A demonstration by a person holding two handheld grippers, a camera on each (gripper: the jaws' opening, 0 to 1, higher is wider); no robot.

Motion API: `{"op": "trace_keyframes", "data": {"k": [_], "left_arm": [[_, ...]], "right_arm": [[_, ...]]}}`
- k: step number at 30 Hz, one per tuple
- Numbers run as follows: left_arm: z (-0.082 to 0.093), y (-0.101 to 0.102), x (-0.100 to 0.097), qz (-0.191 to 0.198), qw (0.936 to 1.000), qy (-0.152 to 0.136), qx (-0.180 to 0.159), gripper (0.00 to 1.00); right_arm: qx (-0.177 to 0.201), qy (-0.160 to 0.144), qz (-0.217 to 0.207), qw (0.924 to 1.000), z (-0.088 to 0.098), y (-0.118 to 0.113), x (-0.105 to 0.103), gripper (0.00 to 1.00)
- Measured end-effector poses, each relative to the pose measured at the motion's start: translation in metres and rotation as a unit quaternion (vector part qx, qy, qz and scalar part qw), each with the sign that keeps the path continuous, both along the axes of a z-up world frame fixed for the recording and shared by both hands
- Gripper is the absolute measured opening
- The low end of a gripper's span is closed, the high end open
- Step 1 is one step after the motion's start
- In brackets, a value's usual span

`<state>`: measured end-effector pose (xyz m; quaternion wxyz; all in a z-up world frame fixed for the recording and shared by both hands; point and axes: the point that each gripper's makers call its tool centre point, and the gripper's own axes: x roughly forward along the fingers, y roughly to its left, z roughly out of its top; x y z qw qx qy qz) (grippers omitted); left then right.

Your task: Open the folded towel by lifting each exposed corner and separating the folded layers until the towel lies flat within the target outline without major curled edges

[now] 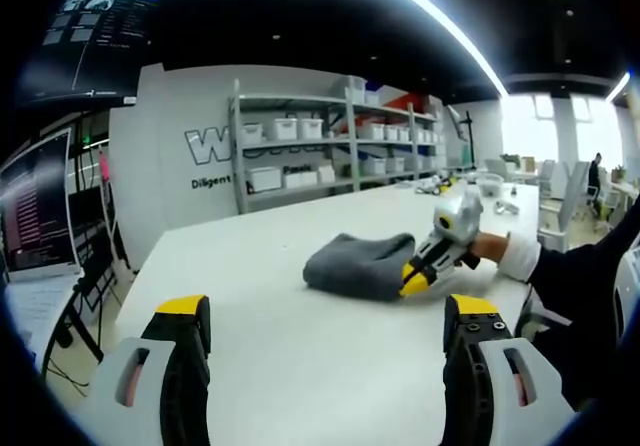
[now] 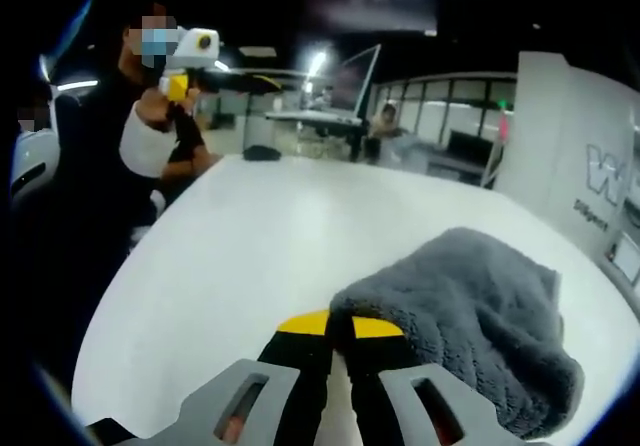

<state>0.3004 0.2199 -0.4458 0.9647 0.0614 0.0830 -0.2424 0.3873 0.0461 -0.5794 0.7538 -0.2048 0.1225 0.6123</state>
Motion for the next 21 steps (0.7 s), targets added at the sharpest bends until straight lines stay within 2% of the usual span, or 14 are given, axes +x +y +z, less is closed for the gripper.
{"op": "trace_keyframes", "data": {"k": [21], "left_arm": [[-0.003, -0.003, -0.001, -0.002, 1.0, 0.003, 0.004, 0.95]], "right_arm": [[0.001, -0.005, 0.022, 0.9997, -0.001, 0.009, -0.011, 0.01]]}}
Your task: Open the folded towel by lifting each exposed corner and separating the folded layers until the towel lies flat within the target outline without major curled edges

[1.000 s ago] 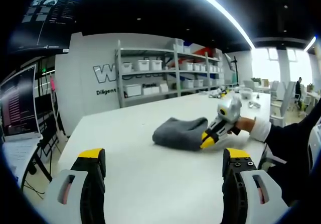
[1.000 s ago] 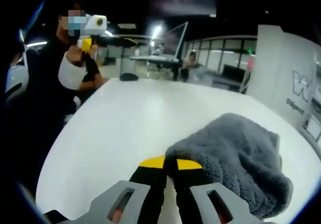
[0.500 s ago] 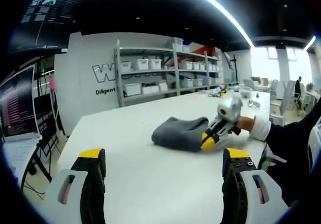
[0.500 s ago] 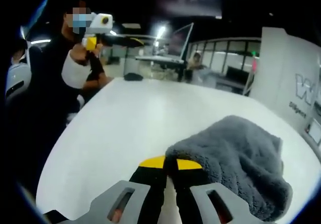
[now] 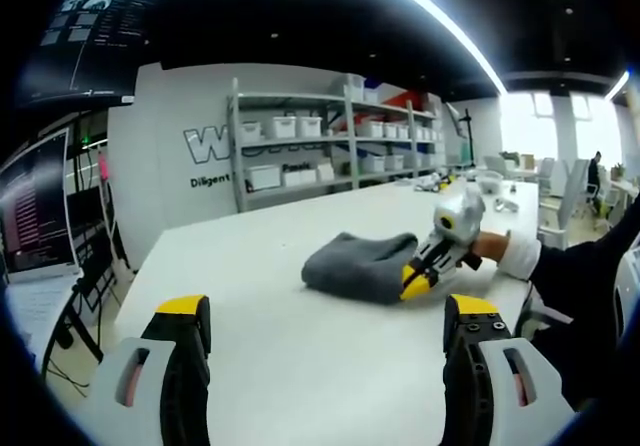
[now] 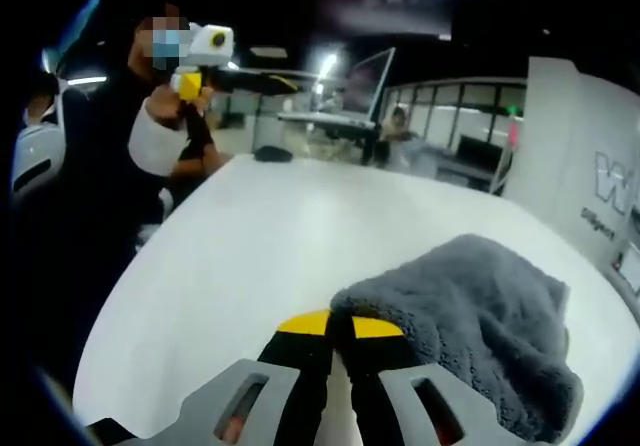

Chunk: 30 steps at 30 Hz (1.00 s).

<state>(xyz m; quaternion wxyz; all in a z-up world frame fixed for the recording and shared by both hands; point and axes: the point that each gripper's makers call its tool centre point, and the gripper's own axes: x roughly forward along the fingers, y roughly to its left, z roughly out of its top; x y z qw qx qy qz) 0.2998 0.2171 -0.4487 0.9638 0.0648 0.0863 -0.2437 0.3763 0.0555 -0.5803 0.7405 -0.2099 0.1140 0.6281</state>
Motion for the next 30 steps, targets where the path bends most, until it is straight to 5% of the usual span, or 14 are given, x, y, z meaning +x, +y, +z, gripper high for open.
{"op": "trace_keyframes", "data": {"k": [30], "left_arm": [[-0.004, -0.004, 0.002, -0.006, 1.0, 0.006, 0.006, 0.95]], "right_arm": [[0.009, 0.0, 0.031, 0.9995, 0.0, 0.013, -0.013, 0.01]]}}
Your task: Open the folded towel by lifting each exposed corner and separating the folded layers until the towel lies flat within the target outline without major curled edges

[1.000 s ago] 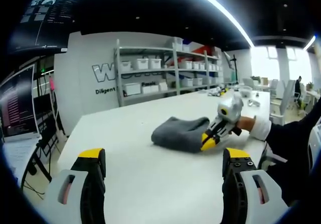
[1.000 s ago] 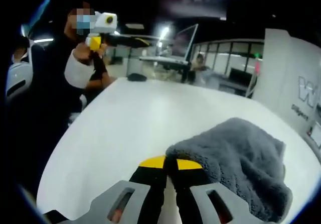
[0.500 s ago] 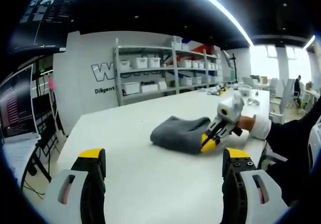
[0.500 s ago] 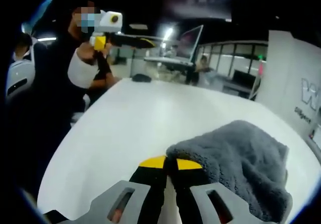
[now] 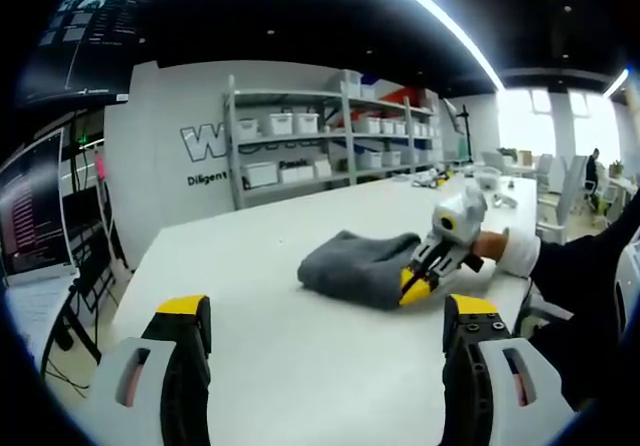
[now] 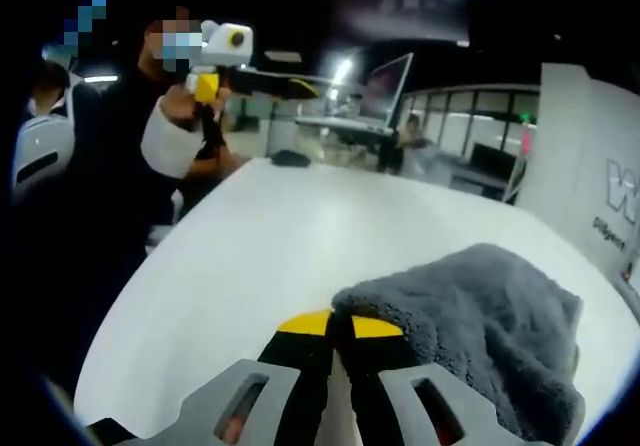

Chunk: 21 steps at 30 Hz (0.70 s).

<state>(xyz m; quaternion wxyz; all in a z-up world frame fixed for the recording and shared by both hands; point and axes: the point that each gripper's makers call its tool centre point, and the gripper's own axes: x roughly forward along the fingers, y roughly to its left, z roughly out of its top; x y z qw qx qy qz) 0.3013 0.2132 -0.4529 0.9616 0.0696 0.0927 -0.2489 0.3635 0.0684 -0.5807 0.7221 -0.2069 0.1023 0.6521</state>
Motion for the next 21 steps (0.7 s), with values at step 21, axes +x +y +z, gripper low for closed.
{"op": "trace_keyframes", "data": {"k": [21], "left_arm": [[-0.0035, -0.0038, 0.003, -0.007, 1.0, 0.003, -0.002, 0.93]], "right_arm": [[0.012, -0.003, 0.014, 0.9998, 0.0009, 0.0088, -0.007, 0.01]]}}
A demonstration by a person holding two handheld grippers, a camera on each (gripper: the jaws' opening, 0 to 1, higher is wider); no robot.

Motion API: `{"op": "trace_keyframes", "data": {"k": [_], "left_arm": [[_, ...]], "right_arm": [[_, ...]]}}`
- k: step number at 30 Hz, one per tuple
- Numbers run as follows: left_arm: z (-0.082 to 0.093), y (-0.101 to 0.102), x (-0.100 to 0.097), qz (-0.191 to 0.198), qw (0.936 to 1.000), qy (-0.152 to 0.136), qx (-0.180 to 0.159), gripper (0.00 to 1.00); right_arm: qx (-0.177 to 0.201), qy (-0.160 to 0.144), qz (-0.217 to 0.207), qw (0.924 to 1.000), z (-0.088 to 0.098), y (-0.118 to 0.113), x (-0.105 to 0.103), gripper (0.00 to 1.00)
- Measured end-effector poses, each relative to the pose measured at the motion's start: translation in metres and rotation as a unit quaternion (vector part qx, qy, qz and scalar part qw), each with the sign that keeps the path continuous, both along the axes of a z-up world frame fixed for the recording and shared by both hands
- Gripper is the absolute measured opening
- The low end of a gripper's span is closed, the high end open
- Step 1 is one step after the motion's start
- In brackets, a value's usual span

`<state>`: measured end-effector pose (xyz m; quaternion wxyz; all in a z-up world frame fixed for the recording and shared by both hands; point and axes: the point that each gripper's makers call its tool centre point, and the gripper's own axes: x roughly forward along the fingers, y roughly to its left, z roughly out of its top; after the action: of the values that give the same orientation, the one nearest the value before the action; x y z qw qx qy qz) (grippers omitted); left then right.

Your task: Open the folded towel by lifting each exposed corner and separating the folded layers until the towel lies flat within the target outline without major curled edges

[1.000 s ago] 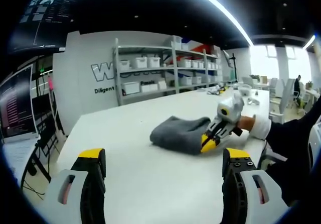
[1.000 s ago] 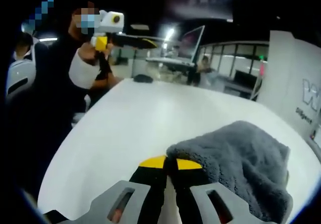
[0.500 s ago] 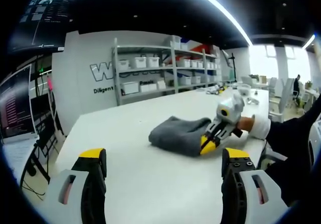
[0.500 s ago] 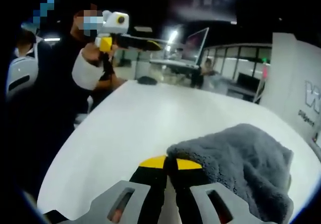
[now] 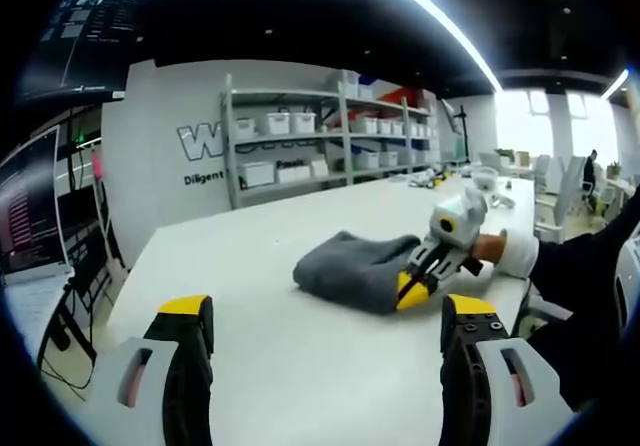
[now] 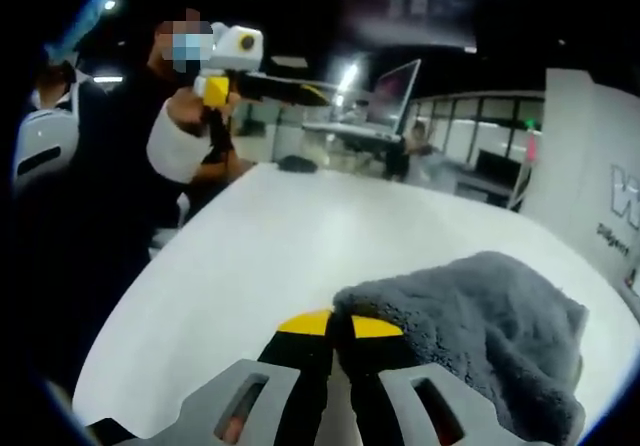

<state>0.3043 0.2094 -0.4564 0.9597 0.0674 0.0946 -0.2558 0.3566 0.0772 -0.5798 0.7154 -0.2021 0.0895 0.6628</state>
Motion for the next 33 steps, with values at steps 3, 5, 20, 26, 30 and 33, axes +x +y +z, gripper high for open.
{"op": "trace_keyframes", "data": {"k": [3, 5, 20, 26, 30, 33], "left_arm": [[0.0, 0.0, 0.001, -0.001, 1.0, 0.0, 0.0, 0.92], [-0.001, -0.001, 0.002, -0.001, 1.0, 0.001, -0.001, 0.92], [-0.007, -0.009, 0.005, -0.013, 0.9999, 0.01, 0.002, 0.92], [-0.008, -0.008, 0.007, -0.012, 0.9999, 0.011, 0.001, 0.92], [-0.01, -0.009, 0.008, -0.014, 0.9998, 0.014, 0.002, 0.92], [-0.011, -0.01, 0.009, -0.014, 0.9998, 0.015, 0.001, 0.92]], "right_arm": [[0.001, -0.002, 0.001, 1.0, 0.0, 0.001, 0.0, 0.01], [0.0, -0.002, 0.002, 1.0, -0.001, 0.001, -0.001, 0.01], [0.005, -0.013, 0.017, 0.9998, 0.0, 0.013, -0.009, 0.0], [0.005, -0.017, 0.017, 0.9997, 0.0, 0.016, -0.009, 0.0], [0.006, -0.02, 0.018, 0.9996, 0.0, 0.017, -0.009, 0.0], [0.006, -0.021, 0.018, 0.9996, 0.001, 0.017, -0.009, 0.0]]}}
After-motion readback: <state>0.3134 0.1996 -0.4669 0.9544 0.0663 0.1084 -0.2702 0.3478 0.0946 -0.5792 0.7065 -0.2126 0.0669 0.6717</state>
